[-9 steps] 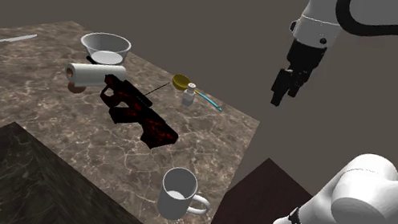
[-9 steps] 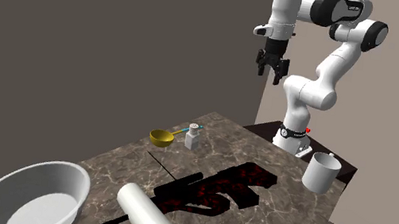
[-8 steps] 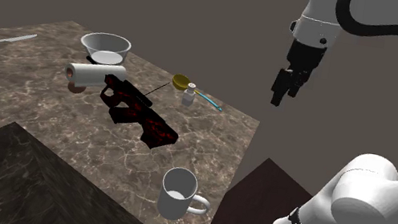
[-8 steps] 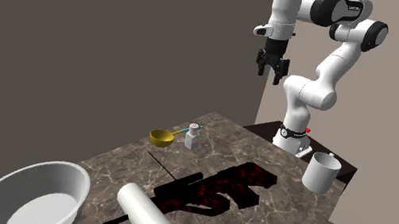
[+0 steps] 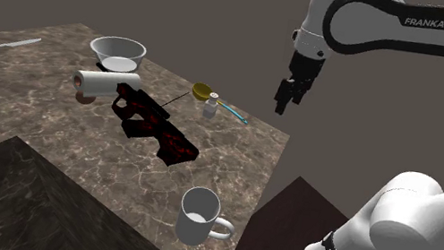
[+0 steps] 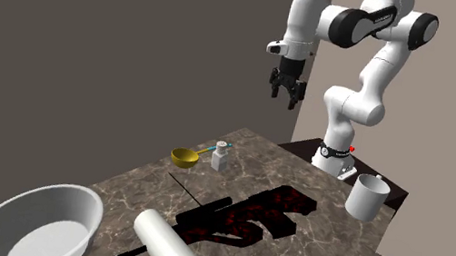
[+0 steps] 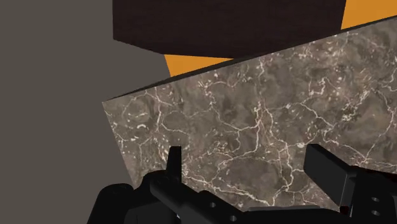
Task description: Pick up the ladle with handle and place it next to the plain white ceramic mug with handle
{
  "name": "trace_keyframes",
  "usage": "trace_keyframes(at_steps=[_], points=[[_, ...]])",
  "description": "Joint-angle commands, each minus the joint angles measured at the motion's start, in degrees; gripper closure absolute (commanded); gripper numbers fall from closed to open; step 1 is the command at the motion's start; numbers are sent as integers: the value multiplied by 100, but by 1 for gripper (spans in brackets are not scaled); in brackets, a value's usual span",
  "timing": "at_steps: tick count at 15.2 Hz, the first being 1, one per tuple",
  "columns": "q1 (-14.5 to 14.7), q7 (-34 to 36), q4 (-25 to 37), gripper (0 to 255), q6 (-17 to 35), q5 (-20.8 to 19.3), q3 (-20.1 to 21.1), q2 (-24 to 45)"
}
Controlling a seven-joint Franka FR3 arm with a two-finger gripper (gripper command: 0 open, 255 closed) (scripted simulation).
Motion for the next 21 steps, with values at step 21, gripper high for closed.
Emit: trace_keyframes(at_steps=[21], points=[[54,-1102,2342,0,3002,-419,-159,4410]])
